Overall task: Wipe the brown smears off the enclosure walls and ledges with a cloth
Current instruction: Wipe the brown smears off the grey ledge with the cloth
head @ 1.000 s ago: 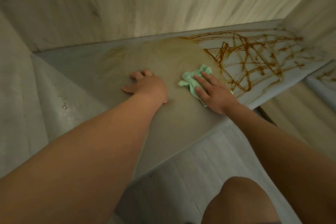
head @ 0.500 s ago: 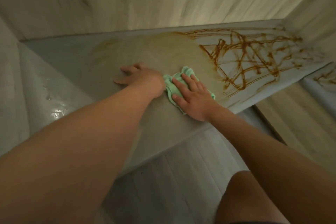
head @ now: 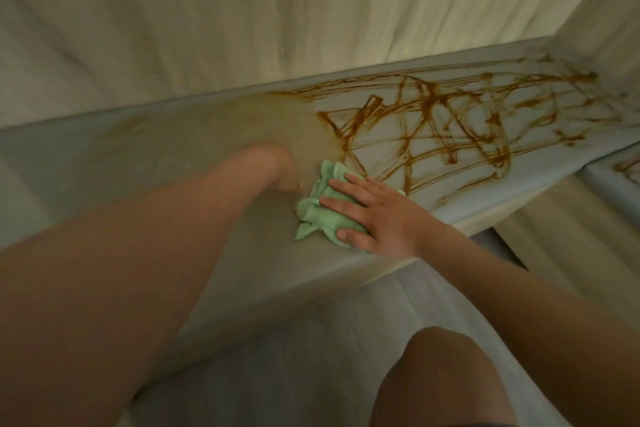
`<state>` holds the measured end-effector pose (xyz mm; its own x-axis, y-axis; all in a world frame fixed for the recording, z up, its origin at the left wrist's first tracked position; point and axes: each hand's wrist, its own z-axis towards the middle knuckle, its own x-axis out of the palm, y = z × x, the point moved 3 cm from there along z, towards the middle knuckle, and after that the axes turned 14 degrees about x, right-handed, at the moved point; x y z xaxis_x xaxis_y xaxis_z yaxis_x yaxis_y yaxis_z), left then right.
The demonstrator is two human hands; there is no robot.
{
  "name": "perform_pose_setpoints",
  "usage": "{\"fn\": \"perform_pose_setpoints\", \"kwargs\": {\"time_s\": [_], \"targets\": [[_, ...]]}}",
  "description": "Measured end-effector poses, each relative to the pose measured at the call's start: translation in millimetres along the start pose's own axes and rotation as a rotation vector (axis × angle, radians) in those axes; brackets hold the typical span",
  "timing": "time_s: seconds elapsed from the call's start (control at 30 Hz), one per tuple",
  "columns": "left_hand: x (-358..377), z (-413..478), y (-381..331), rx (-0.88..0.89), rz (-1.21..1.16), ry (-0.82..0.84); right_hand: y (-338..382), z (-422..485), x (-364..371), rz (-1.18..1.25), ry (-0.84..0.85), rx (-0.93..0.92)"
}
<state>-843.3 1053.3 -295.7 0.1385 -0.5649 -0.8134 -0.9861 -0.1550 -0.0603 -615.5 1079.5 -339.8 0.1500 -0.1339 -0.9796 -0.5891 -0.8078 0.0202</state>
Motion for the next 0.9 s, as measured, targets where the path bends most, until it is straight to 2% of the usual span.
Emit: {"fn": "perform_pose_setpoints", "kwargs": {"time_s": [0.1,0.2,0.33,0.4,0.47,0.57,0.63,0.7,0.77,0.83,0.9], "targets": [[8,26,-17,-0.052,-0.054,-0.063,-72,-2,-2,0.007,0.001,0.175],[13,35,-20,-0.135,-0.008,-0.033,-113,27,-5,0.092,-0.008,0.383],[12,35,-20,-0.153,-0.017,-0.01,-88,81,-10,0.195,0.026,0.544],[14,39,-17,-0.158,-0.014,-0.013,-56,87,-11,0.19,0.016,0.423],[15,40,-15,-0.149,-0.026,-0.009,-38,76,-8,0.152,-0.019,0.193],[11,33,-22,-0.146,-0.006,0.017,-66,64,-13,0.09,-0.009,-0.116],[7,29,-27,-0.165,0.004,0.031,-101,70,-16,0.034,0.015,-0.152],[6,31,-29,-0.174,0.002,0.03,-133,88,-20,0.022,0.003,-0.011],[8,31,-27,-0.181,-0.003,0.039,-143,111,-24,0.087,0.011,0.208],[8,35,-26,-0.191,0.017,0.059,-129,136,-27,0.168,0.02,0.401],[9,36,-25,-0.198,0.024,0.075,-97,153,-27,0.225,0.021,0.484]]}}
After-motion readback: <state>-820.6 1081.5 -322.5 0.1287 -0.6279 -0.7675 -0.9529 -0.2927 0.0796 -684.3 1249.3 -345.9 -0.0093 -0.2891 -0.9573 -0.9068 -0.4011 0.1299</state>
